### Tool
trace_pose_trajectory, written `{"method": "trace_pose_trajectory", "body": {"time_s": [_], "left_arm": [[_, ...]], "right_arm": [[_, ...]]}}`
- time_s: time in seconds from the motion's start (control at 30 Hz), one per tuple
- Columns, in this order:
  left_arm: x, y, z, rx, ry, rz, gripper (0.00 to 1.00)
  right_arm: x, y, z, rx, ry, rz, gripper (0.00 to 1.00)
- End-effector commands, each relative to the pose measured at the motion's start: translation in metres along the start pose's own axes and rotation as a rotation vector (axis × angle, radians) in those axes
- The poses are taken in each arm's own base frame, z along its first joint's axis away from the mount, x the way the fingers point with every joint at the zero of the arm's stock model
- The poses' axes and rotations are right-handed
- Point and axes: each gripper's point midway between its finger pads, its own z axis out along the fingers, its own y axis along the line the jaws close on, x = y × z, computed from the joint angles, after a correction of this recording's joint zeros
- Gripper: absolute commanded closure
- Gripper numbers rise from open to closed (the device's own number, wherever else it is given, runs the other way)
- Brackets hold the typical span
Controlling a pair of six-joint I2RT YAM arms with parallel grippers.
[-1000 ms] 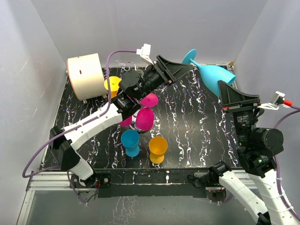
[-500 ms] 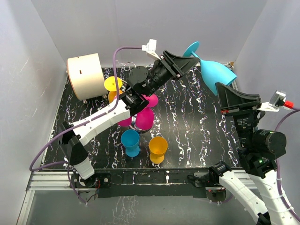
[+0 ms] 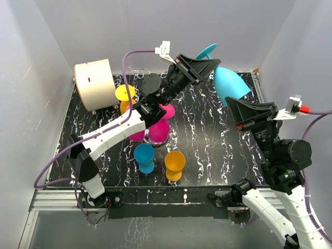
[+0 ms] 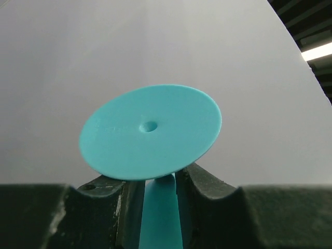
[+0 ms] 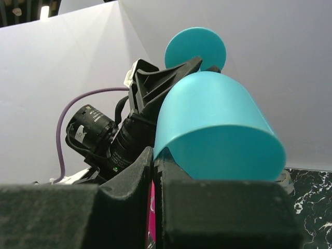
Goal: Place the wine glass upside down on the wine glass rack
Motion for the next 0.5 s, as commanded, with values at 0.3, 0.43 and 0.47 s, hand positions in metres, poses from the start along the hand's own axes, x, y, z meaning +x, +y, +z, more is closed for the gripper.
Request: {"method": "trace_pose_trajectory", "body": {"time_s": [0.3, 0.43, 0.47], "left_arm": [[-0.019, -0.045, 0.007, 0.117, -0.024, 0.103, 1.0], [-0.022, -0.052, 0.012, 0.104, 0.007, 0.176, 1.0], [-0.025, -0.054, 0.011, 0.104, -0.001, 0.191, 1.0]], "right_arm": [[0.01, 0.0, 0.002, 0.001, 0.061, 0.003, 1.0], [0.019, -0.019, 0.0, 0.088, 0.084, -0.004, 0.83], [0.021, -0.022, -0.001, 0.103, 0.091, -0.001, 0.77]]}}
